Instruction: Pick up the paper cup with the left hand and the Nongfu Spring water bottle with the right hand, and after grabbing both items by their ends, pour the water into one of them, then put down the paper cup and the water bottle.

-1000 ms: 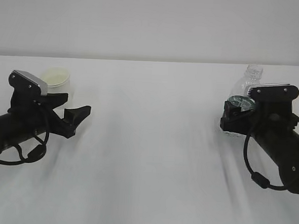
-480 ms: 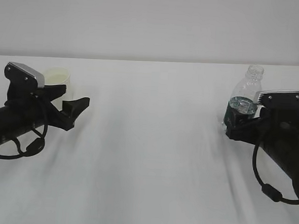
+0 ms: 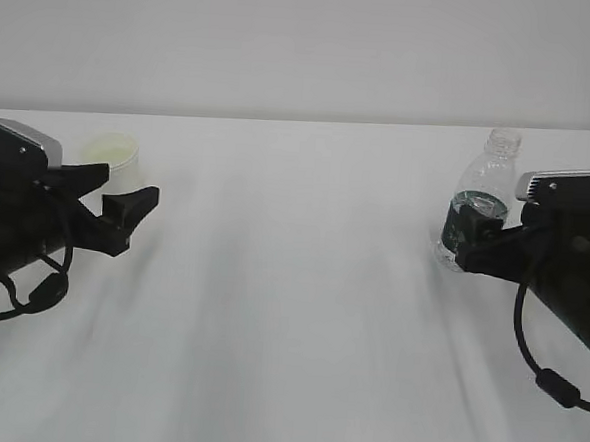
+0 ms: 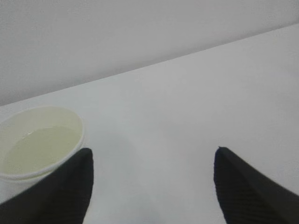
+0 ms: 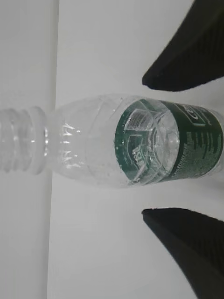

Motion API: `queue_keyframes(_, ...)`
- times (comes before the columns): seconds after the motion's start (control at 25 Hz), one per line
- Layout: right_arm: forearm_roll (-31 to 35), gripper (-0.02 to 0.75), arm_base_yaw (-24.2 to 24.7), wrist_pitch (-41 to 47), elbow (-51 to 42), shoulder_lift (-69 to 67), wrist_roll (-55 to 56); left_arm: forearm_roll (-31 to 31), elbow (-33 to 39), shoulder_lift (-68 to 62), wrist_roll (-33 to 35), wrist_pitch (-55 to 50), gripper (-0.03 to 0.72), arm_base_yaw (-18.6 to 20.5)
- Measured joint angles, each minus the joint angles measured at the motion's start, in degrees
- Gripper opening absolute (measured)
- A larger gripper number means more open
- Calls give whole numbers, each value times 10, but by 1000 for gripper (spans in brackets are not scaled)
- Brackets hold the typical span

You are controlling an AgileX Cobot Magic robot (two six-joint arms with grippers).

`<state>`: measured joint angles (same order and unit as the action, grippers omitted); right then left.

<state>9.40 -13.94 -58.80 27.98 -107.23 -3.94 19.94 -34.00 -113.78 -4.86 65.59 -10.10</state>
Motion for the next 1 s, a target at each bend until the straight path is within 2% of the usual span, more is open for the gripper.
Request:
queue_keyframes(0.68,-1,594,0,18,-30,78,-18,-21,27,90,2,0,577,0)
queue_keyframes(1.0,-1,594,0,39,-30,119,-21,-107,28,142,44,0,577,0)
